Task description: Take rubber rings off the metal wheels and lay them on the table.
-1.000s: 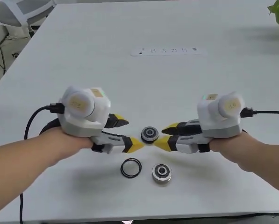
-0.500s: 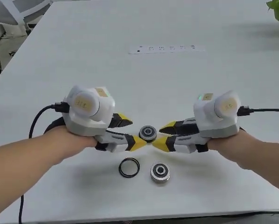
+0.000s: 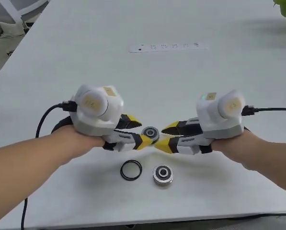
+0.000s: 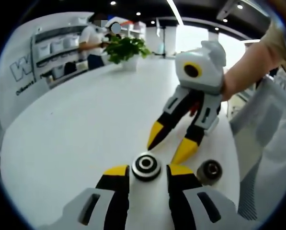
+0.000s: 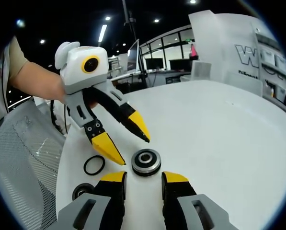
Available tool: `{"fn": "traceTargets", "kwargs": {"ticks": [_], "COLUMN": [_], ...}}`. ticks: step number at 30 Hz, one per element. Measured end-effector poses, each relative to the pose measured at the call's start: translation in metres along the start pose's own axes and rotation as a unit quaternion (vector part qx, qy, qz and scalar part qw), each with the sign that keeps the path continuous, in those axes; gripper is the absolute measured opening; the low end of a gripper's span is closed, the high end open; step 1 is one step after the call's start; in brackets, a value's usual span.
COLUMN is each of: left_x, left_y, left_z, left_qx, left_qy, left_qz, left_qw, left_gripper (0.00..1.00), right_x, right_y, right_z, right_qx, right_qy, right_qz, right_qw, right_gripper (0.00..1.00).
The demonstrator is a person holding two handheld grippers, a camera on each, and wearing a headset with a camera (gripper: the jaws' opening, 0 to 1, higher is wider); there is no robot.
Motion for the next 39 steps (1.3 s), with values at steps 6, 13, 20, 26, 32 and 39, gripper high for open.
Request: {"fn": "traceTargets", "kwargs": {"ticks": [6,13,20,26,32,39], "left_x": [-0.002,-0.001,0.001,0.001,0.000,-0.001], "left_y": [0.002,0.001,-0.001,0.000,-0.001,0.000], "left_z": [0.006,0.009,0.010,0.011,0.013,0.014], "left_qx": [0.003,0.012,0.012,0.009,0.011,0.008], "left_qy": [-0.007,-0.008,-0.001,0.010,0.020,0.023], "left_qz": [0.005,0.011,0.013,0.015,0.019,0.010], "left_qw": [1.0000,0.9998,0.9998,0.9998,0.9995,0.9997], "left_gripper": [0.27,0.20,0.17,0.15,0.14,0.14], "right_x": [-0.001,-0.001,-0.003,-0.001,-0.001,0.000], "right_y": [-0.001,-0.002,-0.002,0.000,0.001,0.003], "right_z": [0.000,-0.001,0.000,0.002,0.004,0.009], "right_qx": [0.000,0.000,-0.003,-0.006,-0.009,-0.011], "right_qy": [-0.001,-0.002,-0.004,-0.005,-0.008,-0.012], "right_qz": [-0.001,0.001,0.001,-0.001,0.000,-0.007], "right_qw": [1.0000,1.0000,1.0000,1.0000,0.9999,0.9998], "right_gripper": [0.27,0.27,0.27,0.27,0.27,0.27]}}
Point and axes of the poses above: the centre of the closed fingertips' face, and the gripper's own axes: z roughly forward along the fingers, x roughly to its left, y roughly out of its top, the point moved 9 cm from there along -z, roughly backward along the fingers, and after that the axes turned 1 degree about -x, right-handed, at the moved point
